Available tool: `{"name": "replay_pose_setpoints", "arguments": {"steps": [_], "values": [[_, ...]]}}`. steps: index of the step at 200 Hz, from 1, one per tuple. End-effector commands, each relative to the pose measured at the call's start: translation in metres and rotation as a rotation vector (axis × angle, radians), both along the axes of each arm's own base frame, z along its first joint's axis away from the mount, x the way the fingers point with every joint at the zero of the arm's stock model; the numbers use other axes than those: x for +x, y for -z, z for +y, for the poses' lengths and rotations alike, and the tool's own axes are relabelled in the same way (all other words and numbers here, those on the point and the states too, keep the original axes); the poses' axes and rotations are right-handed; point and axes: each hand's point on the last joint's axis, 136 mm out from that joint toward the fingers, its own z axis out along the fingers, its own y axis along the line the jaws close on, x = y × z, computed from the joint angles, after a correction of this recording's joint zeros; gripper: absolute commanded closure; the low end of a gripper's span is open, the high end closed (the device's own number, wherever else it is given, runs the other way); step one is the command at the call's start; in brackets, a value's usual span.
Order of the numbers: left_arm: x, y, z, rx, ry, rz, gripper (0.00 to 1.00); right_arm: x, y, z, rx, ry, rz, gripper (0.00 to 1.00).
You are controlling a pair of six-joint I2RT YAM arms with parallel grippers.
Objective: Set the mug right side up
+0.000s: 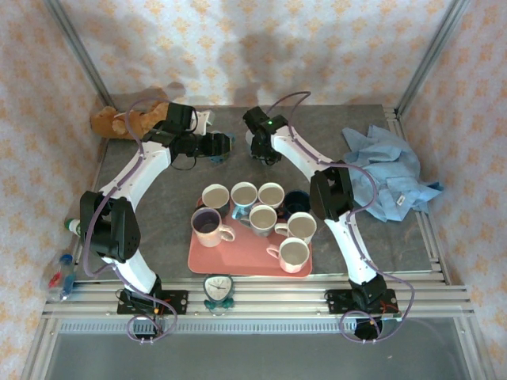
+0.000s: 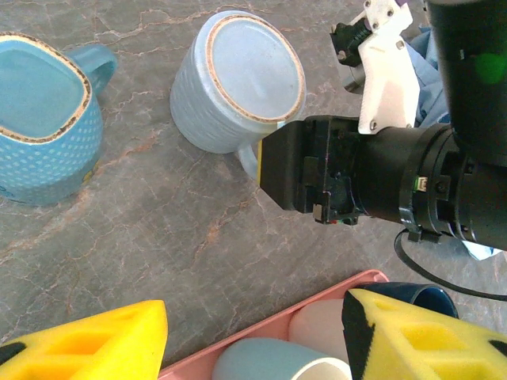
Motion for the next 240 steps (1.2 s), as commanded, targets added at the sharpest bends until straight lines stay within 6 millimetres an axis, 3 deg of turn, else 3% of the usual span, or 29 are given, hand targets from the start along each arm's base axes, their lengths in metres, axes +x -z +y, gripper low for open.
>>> {"name": "replay_pose_setpoints", "arguments": {"steps": [1,75,166,202,240], "values": [[-0.004,0.005,-0.001,0.001,0.012,0.024,0.39,0.004,-0.025,-0.004,-0.029,-0.039,-0.044,0.59],[-0.003,0.012,0.001,0.016,0.011,0.037,0.4,0.018,-0.01,-0.017,-0.047,-0.081,-0.024,0.62],[0.0,0.023,0.002,0.029,0.012,0.056,0.4,0.017,0.009,-0.003,-0.009,-0.217,0.029,0.67],[0.0,0.025,0.002,0.027,0.012,0.06,0.4,0.025,0.004,-0.004,-0.038,-0.246,-0.013,0.72],[0.001,0.024,0.002,0.028,0.006,0.053,0.4,0.029,-0.017,0.0,-0.068,-0.286,-0.075,0.9]]}}
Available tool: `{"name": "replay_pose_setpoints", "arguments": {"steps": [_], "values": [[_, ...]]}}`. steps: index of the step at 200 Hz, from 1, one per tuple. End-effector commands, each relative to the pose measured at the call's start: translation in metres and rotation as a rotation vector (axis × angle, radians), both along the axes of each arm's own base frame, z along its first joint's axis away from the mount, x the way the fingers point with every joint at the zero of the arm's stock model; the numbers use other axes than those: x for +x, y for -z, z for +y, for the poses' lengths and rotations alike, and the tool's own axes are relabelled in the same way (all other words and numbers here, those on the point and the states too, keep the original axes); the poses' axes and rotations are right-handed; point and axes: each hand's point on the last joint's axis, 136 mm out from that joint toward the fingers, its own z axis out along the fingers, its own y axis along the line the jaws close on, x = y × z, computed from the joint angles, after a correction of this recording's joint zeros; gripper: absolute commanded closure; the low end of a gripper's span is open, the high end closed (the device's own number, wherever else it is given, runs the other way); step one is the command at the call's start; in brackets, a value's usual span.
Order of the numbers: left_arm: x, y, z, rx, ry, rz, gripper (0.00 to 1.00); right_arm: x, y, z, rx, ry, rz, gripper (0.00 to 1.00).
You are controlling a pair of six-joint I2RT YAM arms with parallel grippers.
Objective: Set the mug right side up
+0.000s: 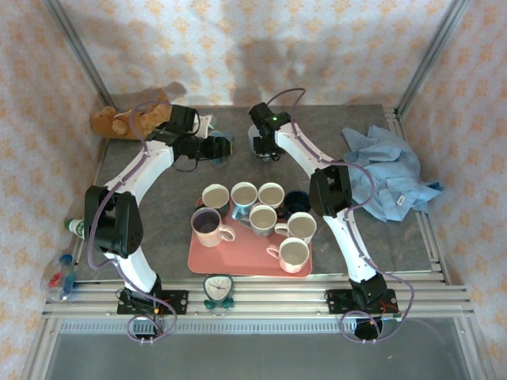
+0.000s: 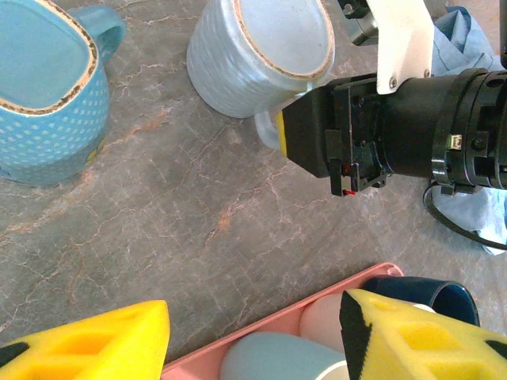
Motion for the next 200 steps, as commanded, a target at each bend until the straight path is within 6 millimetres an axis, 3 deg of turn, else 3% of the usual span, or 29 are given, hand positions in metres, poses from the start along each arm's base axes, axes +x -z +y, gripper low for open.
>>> {"name": "replay_pose_setpoints", "arguments": {"steps": [1,16,34,79,139,200], "values": [[0.0,0.003,0.002,0.015,0.007,-0.005,0.4,0.01,-0.029,0.005,-0.018,-0.036,-0.094,0.9],[0.0,-0.006,-0.001,-0.004,0.005,-0.022,0.41,0.009,-0.049,0.01,-0.028,-0.064,-0.147,1.0],[0.001,-0.024,-0.007,-0.038,-0.01,-0.065,0.41,0.008,-0.082,0.017,0.012,-0.076,-0.242,1.0],[0.0,-0.069,-0.018,-0.303,-0.157,-0.119,0.39,-0.012,-0.168,0.037,0.335,-0.083,-0.378,1.0],[-0.016,-0.12,-0.01,-0.623,-0.329,-0.173,0.35,-0.058,-0.267,0.05,0.87,-0.063,-0.431,1.0],[-0.033,-0.17,-0.005,-1.018,-0.454,-0.192,0.37,-0.097,-0.332,0.036,1.257,0.015,-0.497,1.0]]}}
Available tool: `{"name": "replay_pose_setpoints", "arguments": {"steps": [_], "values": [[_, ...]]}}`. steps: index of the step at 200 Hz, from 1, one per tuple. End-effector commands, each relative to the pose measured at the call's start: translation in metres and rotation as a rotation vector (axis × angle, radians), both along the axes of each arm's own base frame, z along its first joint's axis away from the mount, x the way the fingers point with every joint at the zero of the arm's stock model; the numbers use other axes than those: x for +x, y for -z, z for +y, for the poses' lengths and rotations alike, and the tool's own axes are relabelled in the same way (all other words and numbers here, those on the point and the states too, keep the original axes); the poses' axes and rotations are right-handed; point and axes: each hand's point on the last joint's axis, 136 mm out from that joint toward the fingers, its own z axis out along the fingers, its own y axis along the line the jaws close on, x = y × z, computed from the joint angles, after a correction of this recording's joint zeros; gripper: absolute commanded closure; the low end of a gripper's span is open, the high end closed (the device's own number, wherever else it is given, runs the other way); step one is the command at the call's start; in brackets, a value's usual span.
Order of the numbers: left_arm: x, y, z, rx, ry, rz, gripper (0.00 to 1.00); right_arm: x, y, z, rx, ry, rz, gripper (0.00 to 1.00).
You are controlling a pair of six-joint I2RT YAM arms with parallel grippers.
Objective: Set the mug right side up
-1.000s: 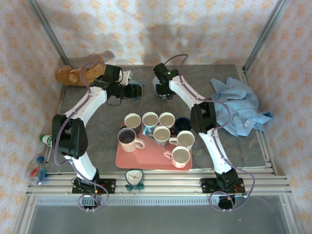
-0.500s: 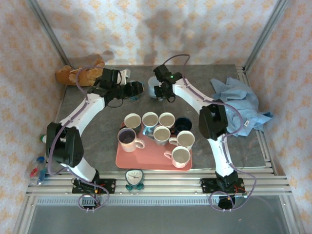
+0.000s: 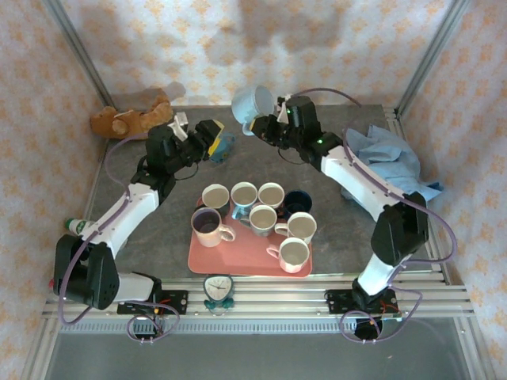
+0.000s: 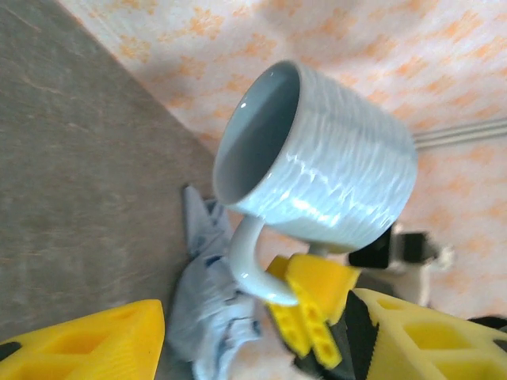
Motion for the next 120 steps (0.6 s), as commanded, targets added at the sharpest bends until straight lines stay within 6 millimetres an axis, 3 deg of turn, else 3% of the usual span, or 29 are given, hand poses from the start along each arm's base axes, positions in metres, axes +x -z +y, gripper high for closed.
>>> {"name": "replay_pose_setpoints", "arguments": {"steps": [1,37,61,82,120], "values": [[-0.006,-0.054,-0.001,-0.234,-0.047,-0.106,0.37,-0.012,-0.106,-0.001,0.319,-0.001,-0.208,1.0],[-0.014,-0.066,-0.024,-0.295,-0.011,-0.105,0.36,-0.028,-0.127,-0.011,0.431,0.008,-0.218,1.0],[-0.018,-0.05,-0.04,-0.259,0.011,-0.017,0.35,-0.036,-0.135,-0.016,0.46,0.009,-0.228,1.0],[-0.02,-0.039,-0.049,-0.2,0.022,0.043,0.4,-0.042,-0.139,-0.017,0.48,-0.004,-0.232,1.0],[-0.015,-0.061,-0.061,-0.296,0.049,0.004,0.43,-0.05,-0.141,-0.015,0.496,-0.033,-0.221,1.0]]}}
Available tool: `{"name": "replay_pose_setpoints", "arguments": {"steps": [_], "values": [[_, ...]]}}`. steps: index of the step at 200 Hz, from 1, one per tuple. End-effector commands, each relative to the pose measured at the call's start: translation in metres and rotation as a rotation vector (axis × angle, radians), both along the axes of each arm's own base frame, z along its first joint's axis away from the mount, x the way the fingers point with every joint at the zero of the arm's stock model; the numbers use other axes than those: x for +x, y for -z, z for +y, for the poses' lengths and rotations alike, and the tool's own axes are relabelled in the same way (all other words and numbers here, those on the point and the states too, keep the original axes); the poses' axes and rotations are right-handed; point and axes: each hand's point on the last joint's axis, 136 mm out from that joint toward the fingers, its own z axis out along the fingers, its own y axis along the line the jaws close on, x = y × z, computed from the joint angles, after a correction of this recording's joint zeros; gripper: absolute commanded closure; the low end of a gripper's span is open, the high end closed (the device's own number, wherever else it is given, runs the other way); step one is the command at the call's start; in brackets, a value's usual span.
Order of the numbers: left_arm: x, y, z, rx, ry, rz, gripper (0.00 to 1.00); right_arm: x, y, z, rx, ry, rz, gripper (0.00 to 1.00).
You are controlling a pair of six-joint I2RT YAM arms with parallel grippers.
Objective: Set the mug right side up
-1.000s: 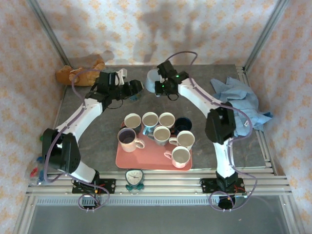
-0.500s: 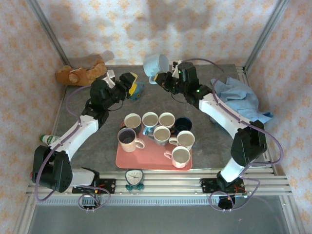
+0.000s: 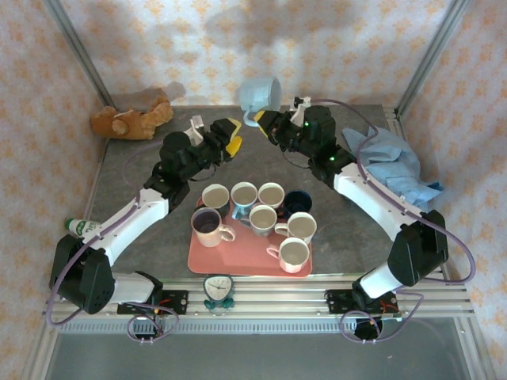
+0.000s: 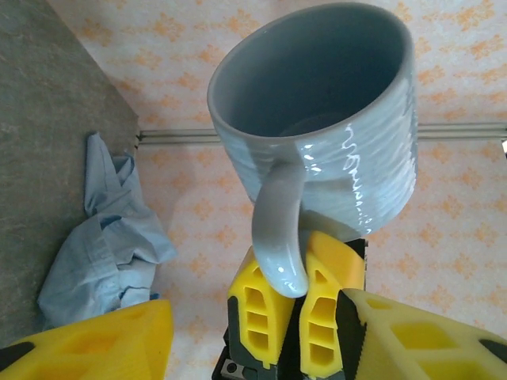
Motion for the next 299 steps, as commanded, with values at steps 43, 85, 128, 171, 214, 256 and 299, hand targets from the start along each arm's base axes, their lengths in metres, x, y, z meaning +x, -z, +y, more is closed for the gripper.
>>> {"name": "replay_pose_setpoints", "arguments": {"steps": [43,85,128,171,214,256,299], "values": [[0.008,-0.043,-0.01,-0.1,-0.003,-0.061,0.48,-0.034,-0.087,-0.006,0.15,-0.054,-0.239,1.0],[0.011,-0.044,-0.022,-0.125,0.024,-0.057,0.57,-0.043,-0.09,-0.002,0.166,-0.078,-0.238,1.0],[0.015,-0.048,-0.024,-0.122,0.014,-0.074,0.74,-0.053,-0.092,-0.001,0.185,-0.101,-0.233,1.0],[0.021,-0.052,-0.021,-0.117,-0.017,-0.093,0.84,-0.059,-0.089,-0.005,0.199,-0.097,-0.226,1.0],[0.026,-0.056,-0.024,-0.125,-0.014,-0.132,1.0,-0.058,-0.074,-0.007,0.167,-0.075,-0.2,1.0],[0.019,-0.067,-0.03,-0.062,0.016,-0.206,1.0,-0.049,-0.056,-0.011,0.111,-0.024,-0.147,0.61],[0.013,-0.074,-0.026,-0.047,0.006,-0.272,1.0,-0.045,-0.048,-0.02,0.072,0.029,-0.124,0.45]]}}
